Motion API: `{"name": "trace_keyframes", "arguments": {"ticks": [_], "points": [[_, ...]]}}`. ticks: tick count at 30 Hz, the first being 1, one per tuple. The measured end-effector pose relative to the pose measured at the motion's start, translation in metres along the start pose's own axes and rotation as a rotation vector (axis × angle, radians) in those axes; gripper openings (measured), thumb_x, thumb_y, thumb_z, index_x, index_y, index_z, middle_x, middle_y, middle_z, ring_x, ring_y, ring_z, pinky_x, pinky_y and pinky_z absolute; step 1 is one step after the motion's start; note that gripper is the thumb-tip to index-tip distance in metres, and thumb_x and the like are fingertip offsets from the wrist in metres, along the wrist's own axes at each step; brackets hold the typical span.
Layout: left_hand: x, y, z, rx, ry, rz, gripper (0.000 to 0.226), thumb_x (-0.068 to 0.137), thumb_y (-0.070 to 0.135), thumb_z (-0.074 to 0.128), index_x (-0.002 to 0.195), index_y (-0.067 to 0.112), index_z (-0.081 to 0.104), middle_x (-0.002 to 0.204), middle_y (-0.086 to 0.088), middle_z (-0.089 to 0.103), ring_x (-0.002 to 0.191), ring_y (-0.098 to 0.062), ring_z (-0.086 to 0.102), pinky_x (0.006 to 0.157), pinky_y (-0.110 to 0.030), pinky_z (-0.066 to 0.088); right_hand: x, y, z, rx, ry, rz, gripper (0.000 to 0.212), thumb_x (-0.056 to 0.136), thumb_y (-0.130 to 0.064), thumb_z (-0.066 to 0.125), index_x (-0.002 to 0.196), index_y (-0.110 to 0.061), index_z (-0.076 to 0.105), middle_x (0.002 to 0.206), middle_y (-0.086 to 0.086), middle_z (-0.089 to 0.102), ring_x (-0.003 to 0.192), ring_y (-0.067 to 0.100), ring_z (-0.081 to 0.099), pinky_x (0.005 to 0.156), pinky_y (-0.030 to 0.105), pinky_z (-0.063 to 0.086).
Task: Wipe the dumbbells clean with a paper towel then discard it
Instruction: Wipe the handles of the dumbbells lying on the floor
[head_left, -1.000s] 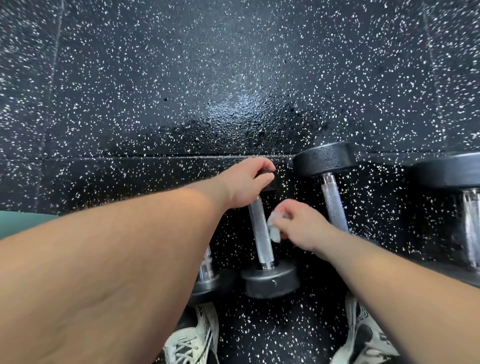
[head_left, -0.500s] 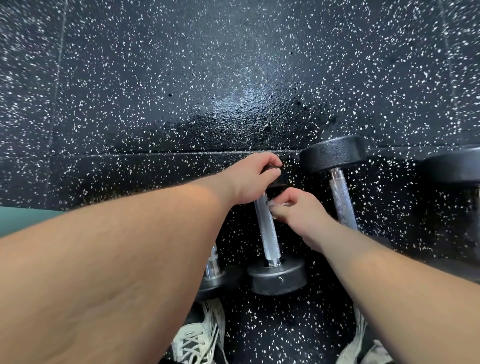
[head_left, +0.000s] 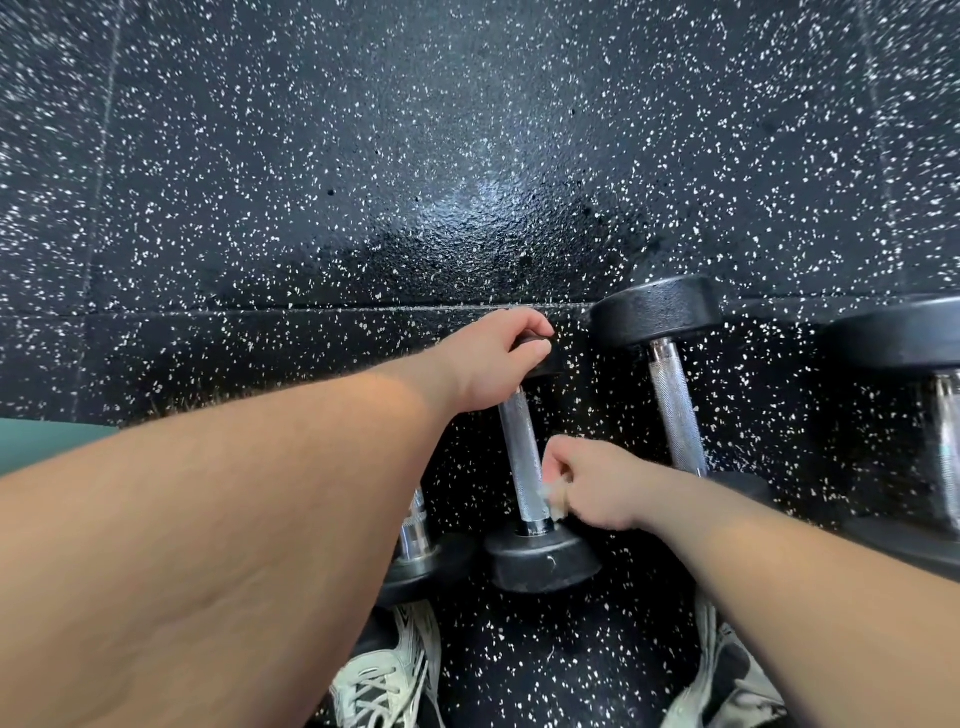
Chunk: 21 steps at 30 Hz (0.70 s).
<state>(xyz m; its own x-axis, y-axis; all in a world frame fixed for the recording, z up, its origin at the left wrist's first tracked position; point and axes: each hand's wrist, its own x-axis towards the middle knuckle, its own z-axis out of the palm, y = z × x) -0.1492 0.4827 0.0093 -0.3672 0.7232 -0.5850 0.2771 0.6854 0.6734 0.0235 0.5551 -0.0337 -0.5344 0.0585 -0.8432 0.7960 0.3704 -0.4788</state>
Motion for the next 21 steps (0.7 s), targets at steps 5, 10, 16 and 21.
{"name": "trace_keyframes", "arguments": {"ticks": [5, 10, 16, 21], "points": [[0.000, 0.000, 0.000, 0.001, 0.004, 0.008, 0.025, 0.104, 0.028, 0.048, 0.127, 0.024, 0.057, 0.087, 0.017, 0.054, 0.072, 0.006, 0.047, 0.059, 0.003, 0.032, 0.020, 0.003, 0.003, 0.742, 0.336, 0.159, 0.015, 0.095, -0.012, 0.058, 0.082, -0.020, 0.060, 0.079, 0.010, 0.072, 0.081, 0.019, 0.068, 0.079, 0.038, 0.061], [0.000, -0.001, 0.001, -0.004, 0.018, 0.019, 0.025, 0.103, 0.027, 0.049, 0.126, 0.023, 0.057, 0.089, 0.018, 0.053, 0.075, 0.006, 0.048, 0.062, 0.002, 0.032, 0.038, -0.027, 0.007, 1.010, 0.243, 0.157, 0.028, 0.097, 0.004, 0.044, 0.093, -0.015, 0.064, 0.085, 0.005, 0.064, 0.073, 0.017, 0.059, 0.083, 0.041, 0.059], [0.002, -0.003, 0.001, -0.009, 0.022, 0.023, 0.025, 0.103, 0.028, 0.050, 0.126, 0.025, 0.058, 0.093, 0.017, 0.055, 0.080, -0.002, 0.050, 0.063, -0.002, 0.033, 0.042, -0.044, 0.010, 1.103, 0.374, 0.187, 0.037, 0.087, 0.008, 0.039, 0.091, -0.011, 0.070, 0.094, 0.020, 0.074, 0.088, 0.038, 0.069, 0.085, 0.054, 0.058], [0.002, -0.004, 0.001, -0.015, 0.022, 0.029, 0.024, 0.103, 0.028, 0.050, 0.125, 0.024, 0.058, 0.085, 0.018, 0.053, 0.074, 0.006, 0.048, 0.062, 0.002, 0.032, 0.040, -0.044, 0.010, 1.172, 0.247, 0.267, 0.030, 0.095, 0.001, 0.037, 0.102, -0.009, 0.064, 0.077, 0.018, 0.071, 0.075, 0.034, 0.070, 0.074, 0.044, 0.060]]}}
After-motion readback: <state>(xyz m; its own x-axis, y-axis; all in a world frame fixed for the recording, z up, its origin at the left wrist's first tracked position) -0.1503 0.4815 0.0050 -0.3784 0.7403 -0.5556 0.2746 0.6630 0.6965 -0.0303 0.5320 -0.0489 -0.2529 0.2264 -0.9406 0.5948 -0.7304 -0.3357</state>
